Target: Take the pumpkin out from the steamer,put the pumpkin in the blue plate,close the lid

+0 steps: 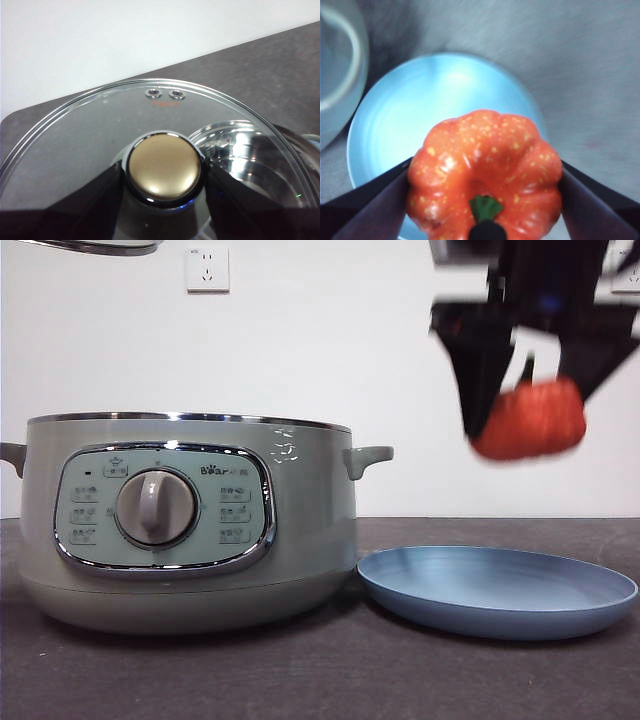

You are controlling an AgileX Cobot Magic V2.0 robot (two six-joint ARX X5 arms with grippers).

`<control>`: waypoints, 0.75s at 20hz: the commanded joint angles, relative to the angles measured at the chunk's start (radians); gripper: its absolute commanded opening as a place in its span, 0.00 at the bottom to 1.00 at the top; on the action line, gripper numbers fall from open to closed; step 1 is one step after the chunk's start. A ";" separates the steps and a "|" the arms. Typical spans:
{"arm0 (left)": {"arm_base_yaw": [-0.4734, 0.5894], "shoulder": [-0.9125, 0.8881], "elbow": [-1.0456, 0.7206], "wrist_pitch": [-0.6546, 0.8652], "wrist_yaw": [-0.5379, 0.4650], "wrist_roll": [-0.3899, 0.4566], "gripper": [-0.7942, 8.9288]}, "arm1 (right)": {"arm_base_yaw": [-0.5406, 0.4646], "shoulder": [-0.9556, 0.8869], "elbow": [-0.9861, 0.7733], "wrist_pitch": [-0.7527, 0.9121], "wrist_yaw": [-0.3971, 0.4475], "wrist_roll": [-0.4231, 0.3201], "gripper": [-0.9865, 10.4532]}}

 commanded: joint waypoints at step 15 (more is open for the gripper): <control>0.000 0.027 0.010 0.069 0.026 0.008 0.07 | -0.032 0.184 -0.183 0.283 -0.122 0.014 0.56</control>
